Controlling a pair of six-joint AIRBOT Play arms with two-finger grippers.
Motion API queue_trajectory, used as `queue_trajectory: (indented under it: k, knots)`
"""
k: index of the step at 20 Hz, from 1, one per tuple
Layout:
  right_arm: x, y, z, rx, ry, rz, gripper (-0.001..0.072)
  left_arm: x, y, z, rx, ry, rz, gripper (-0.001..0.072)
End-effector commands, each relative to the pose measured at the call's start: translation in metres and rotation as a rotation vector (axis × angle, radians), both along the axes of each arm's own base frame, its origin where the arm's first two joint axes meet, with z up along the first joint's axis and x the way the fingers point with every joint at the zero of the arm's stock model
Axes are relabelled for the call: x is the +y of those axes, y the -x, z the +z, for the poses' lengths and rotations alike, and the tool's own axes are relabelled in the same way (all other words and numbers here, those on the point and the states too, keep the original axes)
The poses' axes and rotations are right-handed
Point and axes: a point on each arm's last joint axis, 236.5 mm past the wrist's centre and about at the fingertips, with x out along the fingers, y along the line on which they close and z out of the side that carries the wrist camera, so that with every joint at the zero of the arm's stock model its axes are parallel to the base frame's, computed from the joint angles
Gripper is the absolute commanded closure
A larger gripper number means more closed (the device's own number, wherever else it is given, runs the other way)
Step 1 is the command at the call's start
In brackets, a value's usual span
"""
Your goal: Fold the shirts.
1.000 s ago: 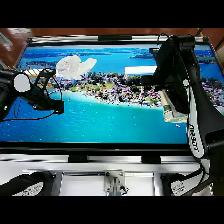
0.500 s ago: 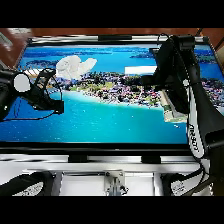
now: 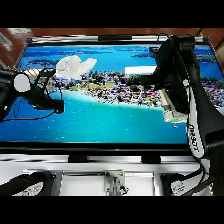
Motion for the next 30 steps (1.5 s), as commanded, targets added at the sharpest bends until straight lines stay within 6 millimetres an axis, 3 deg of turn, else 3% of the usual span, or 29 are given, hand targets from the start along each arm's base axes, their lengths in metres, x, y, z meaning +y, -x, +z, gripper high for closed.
queue_trajectory:
  k: [1, 4, 7, 11, 12, 13, 17, 22, 24, 26, 30]
  knots:
    - [0.003, -0.006, 0.001, -0.027, -0.011, -0.001, 0.0201, -0.016, -0.025, 0.005, -0.098, 0.071, 0.010, 0.0076]
    - [0.006, -0.009, 0.001, -0.039, -0.022, 0.000, 0.0201, -0.039, -0.030, -0.005, -0.068, 0.168, 0.052, 0.0076]
    - [0.007, -0.016, 0.003, -0.067, -0.030, -0.002, 0.0201, -0.043, -0.031, -0.029, -0.004, 0.166, 0.057, 0.0076]
    - [0.011, -0.031, 0.006, -0.135, -0.043, 0.013, 0.0201, -0.064, -0.035, -0.059, 0.079, 0.228, 0.075, 0.0075]
    - [0.012, -0.035, 0.008, -0.155, -0.049, 0.011, 0.0201, -0.067, -0.048, -0.063, 0.041, 0.242, 0.083, 0.0072]
    - [0.014, -0.038, 0.008, -0.164, -0.058, 0.011, 0.0202, -0.066, -0.069, -0.061, -0.030, 0.251, 0.090, 0.0003]
    - [0.022, -0.037, 0.005, -0.152, -0.087, 0.016, 0.0202, -0.042, -0.187, -0.011, -0.366, 0.350, 0.246, -0.0011]
    - [0.037, -0.034, 0.002, -0.128, -0.146, 0.026, 0.0203, 0.005, -0.281, -0.010, -0.486, 0.229, 0.264, -0.0005]
    - [0.036, -0.034, 0.003, -0.129, -0.145, 0.025, 0.0203, 0.024, -0.301, -0.019, -0.517, 0.164, 0.263, -0.0005]
    - [0.037, -0.034, 0.002, -0.127, -0.148, 0.024, 0.0203, 0.035, -0.309, -0.041, -0.510, 0.145, 0.277, -0.0005]
    - [0.060, -0.024, 0.007, -0.095, -0.236, 0.040, 0.0202, 0.045, -0.321, -0.076, -0.501, 0.157, 0.323, -0.0005]
